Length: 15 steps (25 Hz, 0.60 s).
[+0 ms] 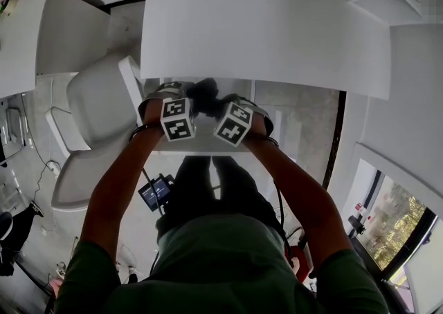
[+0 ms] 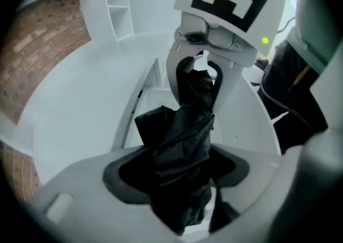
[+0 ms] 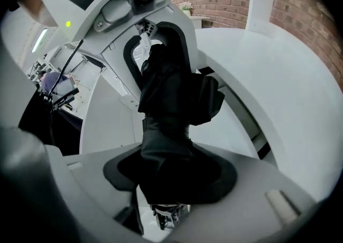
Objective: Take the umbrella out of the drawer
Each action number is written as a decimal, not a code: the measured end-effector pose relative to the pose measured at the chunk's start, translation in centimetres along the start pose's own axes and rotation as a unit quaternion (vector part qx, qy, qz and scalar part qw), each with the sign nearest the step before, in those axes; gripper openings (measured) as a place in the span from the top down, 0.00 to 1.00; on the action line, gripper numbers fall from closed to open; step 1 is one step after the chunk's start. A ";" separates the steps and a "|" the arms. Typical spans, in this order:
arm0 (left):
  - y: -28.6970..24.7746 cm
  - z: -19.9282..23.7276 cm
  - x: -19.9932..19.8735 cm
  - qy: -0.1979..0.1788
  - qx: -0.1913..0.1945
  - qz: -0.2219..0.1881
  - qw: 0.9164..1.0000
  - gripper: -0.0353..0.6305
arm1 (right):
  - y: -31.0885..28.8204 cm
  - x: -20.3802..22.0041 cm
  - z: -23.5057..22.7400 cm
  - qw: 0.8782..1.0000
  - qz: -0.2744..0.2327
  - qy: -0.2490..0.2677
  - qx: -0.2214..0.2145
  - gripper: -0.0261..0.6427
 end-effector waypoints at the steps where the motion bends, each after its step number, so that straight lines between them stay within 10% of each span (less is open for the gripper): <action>1: 0.6 0.1 -0.3 -0.002 -0.003 0.000 1.000 0.48 | 0.6 -0.1 0.0 1.000 -0.003 0.001 0.003 0.62; 15: 7.2 2.9 -3.2 -0.029 -0.052 0.003 0.998 0.48 | 7.7 -2.2 -0.9 0.998 -0.037 0.016 0.040 0.62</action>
Point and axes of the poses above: the fingertips, and each gripper's own axes: y backward along the fingers, z to its left, x out of its underside, the point moved 8 cm from there along y, backward along the fingers, and after that the axes turned 12 degrees about -y, right-handed, at the moved point
